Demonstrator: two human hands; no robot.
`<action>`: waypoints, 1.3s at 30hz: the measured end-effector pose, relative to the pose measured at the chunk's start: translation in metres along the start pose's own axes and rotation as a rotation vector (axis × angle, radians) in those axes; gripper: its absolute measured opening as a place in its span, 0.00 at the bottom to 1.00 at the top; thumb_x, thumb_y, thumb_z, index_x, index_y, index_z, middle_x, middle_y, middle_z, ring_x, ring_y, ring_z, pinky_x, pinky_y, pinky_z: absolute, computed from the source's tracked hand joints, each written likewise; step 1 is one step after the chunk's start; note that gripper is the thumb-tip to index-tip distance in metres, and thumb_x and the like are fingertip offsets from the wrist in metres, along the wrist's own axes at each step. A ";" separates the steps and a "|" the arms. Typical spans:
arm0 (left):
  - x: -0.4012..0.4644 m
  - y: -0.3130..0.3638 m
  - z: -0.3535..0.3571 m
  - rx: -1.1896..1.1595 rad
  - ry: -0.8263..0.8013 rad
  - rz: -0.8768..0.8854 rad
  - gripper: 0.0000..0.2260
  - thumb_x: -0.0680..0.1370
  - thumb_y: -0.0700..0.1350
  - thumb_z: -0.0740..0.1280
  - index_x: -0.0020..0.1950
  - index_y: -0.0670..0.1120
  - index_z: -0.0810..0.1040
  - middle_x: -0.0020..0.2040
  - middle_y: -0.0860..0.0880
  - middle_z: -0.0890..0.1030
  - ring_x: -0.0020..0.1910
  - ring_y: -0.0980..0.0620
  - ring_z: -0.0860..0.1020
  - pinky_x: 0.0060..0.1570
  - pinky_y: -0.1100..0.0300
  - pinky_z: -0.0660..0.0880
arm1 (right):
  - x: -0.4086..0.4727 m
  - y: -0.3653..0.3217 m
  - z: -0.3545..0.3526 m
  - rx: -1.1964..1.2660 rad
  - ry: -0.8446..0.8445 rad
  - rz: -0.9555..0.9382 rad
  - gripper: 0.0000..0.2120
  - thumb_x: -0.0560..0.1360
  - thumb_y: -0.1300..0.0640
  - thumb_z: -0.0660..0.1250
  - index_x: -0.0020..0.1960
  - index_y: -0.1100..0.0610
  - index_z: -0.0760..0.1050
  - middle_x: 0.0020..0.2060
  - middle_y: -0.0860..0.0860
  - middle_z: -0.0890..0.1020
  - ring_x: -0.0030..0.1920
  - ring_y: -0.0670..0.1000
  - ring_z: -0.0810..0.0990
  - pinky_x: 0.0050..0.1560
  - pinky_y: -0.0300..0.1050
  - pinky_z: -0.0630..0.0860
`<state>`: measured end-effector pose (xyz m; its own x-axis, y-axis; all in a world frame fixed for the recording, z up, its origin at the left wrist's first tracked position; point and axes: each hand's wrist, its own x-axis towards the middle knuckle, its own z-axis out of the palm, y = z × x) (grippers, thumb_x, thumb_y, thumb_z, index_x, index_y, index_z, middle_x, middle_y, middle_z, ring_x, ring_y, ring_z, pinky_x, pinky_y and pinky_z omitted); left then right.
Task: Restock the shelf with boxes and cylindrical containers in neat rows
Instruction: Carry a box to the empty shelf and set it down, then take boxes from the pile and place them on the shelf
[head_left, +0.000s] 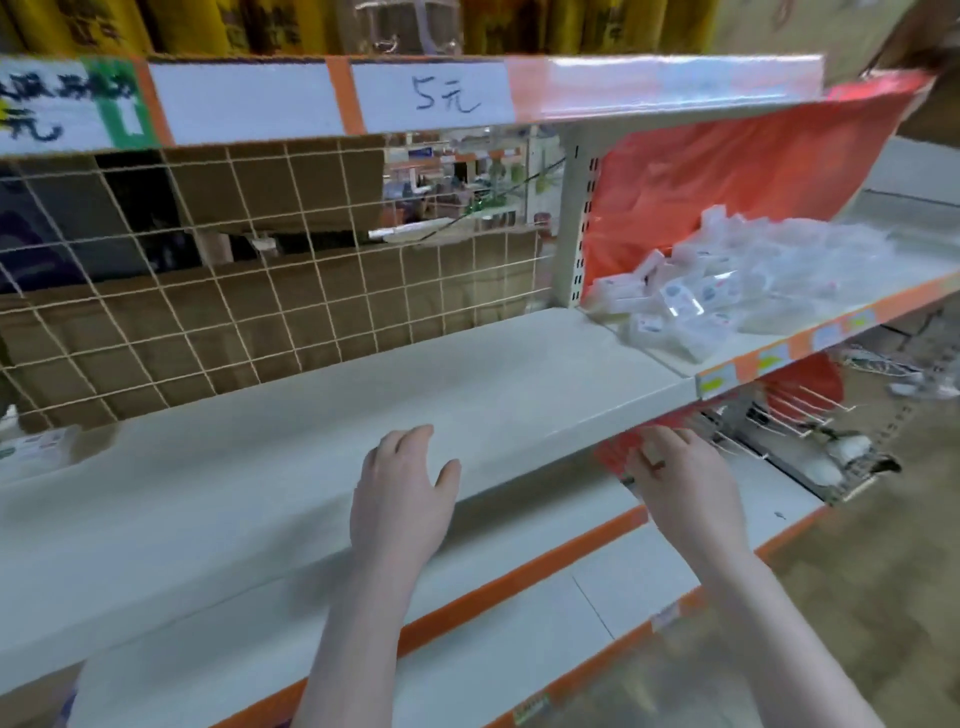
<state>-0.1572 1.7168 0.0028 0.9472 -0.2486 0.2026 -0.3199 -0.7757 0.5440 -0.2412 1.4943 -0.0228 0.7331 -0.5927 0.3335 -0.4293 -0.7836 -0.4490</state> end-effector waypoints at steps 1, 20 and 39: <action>0.001 0.013 0.007 -0.007 -0.008 0.000 0.21 0.79 0.52 0.60 0.72 0.50 0.66 0.71 0.51 0.67 0.70 0.51 0.65 0.64 0.57 0.66 | 0.003 0.013 -0.006 0.020 0.010 -0.004 0.09 0.76 0.57 0.63 0.55 0.56 0.78 0.49 0.55 0.79 0.50 0.58 0.75 0.45 0.50 0.72; 0.134 0.206 0.180 -0.069 -0.099 0.136 0.20 0.78 0.50 0.62 0.70 0.49 0.69 0.68 0.50 0.70 0.67 0.49 0.67 0.63 0.57 0.65 | 0.168 0.215 -0.041 0.047 0.128 0.174 0.10 0.76 0.57 0.63 0.54 0.56 0.78 0.50 0.55 0.80 0.54 0.56 0.74 0.47 0.47 0.66; 0.232 0.311 0.265 -0.063 0.074 -0.108 0.20 0.77 0.48 0.65 0.69 0.48 0.70 0.67 0.49 0.71 0.67 0.49 0.67 0.64 0.57 0.63 | 0.378 0.305 -0.012 0.139 0.045 -0.189 0.15 0.74 0.61 0.67 0.61 0.60 0.76 0.54 0.57 0.79 0.55 0.60 0.75 0.52 0.50 0.70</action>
<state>-0.0315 1.2642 0.0026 0.9727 -0.1209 0.1983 -0.2195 -0.7574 0.6150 -0.1015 1.0293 -0.0236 0.7680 -0.4482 0.4575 -0.2077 -0.8500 -0.4842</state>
